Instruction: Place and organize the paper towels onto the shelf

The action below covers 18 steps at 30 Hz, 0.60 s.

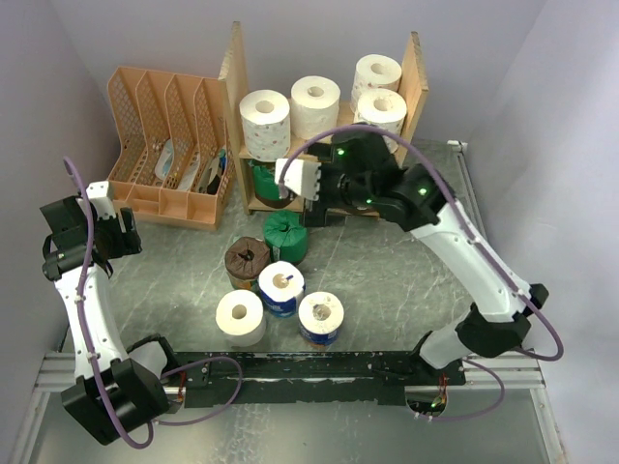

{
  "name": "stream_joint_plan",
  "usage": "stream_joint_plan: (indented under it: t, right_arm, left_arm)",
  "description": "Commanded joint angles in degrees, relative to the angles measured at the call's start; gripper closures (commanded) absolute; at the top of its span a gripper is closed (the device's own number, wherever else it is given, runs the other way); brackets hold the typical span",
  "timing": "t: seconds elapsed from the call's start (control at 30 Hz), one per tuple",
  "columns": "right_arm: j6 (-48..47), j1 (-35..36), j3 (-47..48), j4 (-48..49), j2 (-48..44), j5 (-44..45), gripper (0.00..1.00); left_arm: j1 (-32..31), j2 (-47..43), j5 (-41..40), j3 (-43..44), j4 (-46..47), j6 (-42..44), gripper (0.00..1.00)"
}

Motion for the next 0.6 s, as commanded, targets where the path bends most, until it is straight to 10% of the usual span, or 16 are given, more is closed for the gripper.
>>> stream_joint_plan:
  t: [0.0, 0.3, 0.57]
  right_arm:
    - [7.4, 0.4, -7.0, 3.2, -1.8, -3.6, 0.00]
    - [9.3, -0.7, -22.5, 2.4, -7.8, -18.4, 0.00]
    - [20.8, -4.6, -34.1, 15.5, -14.1, -13.8, 0.00]
  left_arm:
    - [-0.1, 0.4, -2.0, -0.7, 2.2, -0.6, 0.18]
    - [-0.1, 2.2, -4.6, -0.7, 2.4, -1.8, 0.20]
    - [0.0, 2.7, -5.7, -0.9, 2.7, -2.3, 0.19]
